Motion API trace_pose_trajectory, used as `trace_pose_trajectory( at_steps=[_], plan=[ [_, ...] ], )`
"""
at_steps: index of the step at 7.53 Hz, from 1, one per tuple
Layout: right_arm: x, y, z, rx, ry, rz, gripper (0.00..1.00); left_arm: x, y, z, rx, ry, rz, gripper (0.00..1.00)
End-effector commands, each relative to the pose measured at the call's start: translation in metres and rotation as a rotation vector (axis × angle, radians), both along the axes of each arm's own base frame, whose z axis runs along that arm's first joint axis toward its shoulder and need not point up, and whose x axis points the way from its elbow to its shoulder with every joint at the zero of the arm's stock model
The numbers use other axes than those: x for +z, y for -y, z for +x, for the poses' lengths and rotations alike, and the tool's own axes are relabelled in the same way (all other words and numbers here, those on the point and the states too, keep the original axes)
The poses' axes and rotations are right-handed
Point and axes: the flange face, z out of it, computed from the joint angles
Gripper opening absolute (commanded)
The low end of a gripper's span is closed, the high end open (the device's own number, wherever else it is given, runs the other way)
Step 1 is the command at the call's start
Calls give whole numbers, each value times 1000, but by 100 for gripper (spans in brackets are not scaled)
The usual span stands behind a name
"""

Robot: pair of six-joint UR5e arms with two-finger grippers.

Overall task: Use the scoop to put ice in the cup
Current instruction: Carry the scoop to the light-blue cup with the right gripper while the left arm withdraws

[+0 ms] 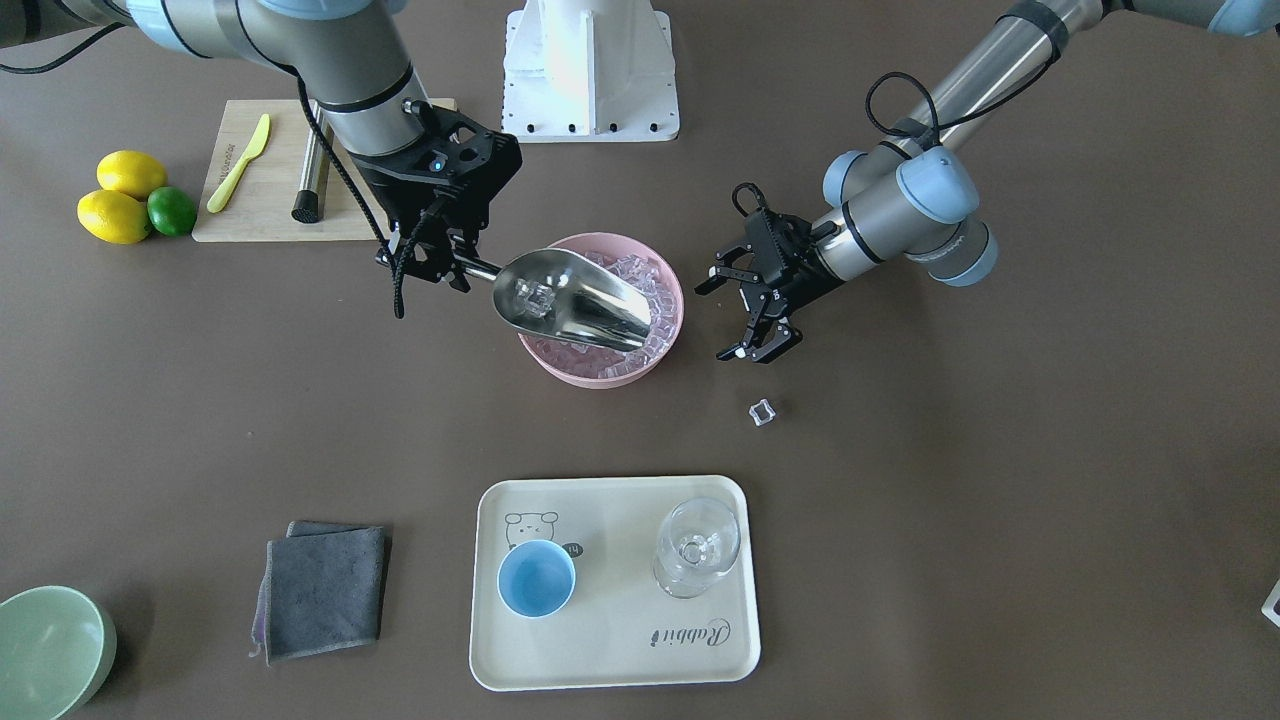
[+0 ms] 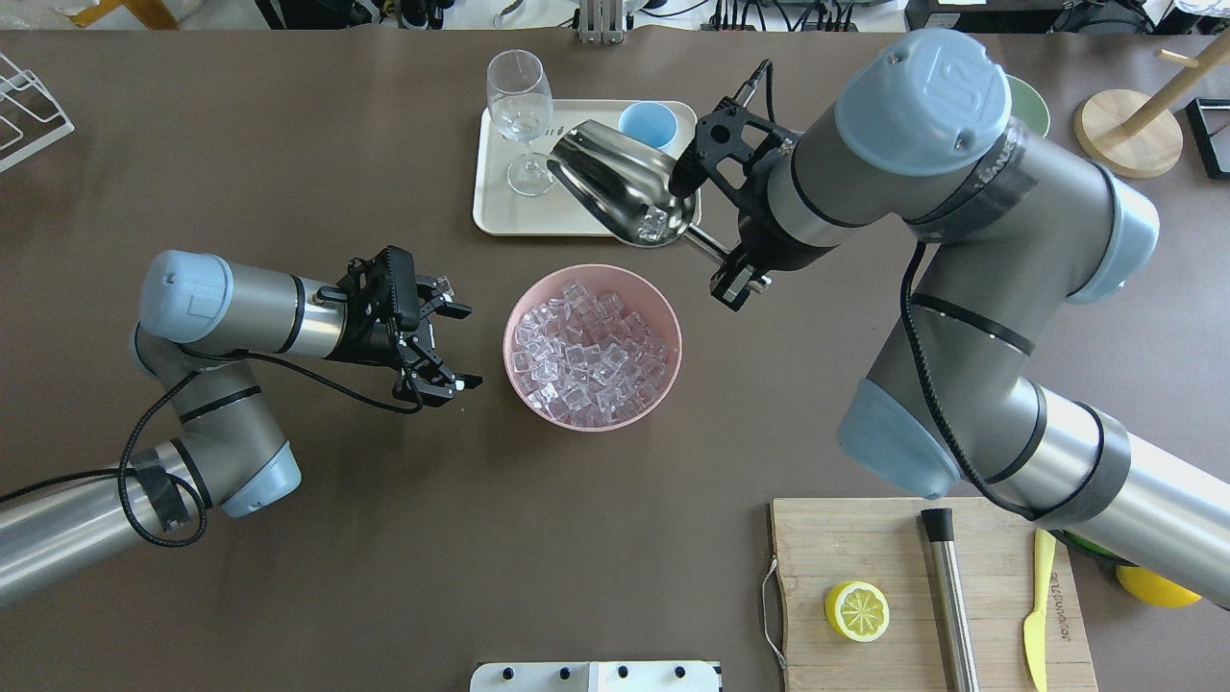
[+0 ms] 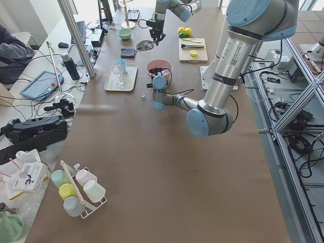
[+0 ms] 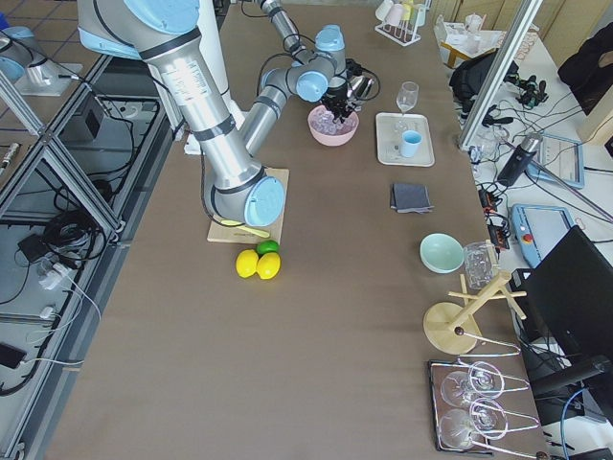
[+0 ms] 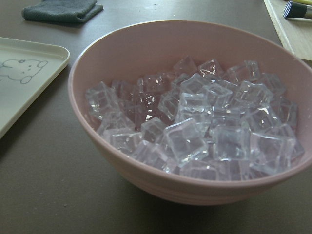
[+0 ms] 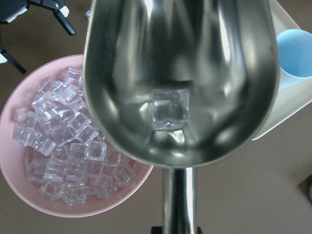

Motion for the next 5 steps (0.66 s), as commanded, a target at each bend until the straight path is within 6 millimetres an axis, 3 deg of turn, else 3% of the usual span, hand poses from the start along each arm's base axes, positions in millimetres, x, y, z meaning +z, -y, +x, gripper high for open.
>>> trace_pose_trajectory(
  at_steps=[1, 2, 3, 5],
  plan=[
    [10, 56, 61, 61, 18, -176, 0, 8, 4, -56, -48, 125, -99, 98],
    [5, 59, 63, 88, 41, -218, 0, 13, 8, -75, -72, 168, -136, 98],
    [5, 68, 70, 117, 41, -253, 0, 16, 7, -74, -60, 193, -154, 98],
    [3, 94, 74, 104, -26, -432, 0, 31, 25, -67, -79, 221, -178, 98]
  ],
)
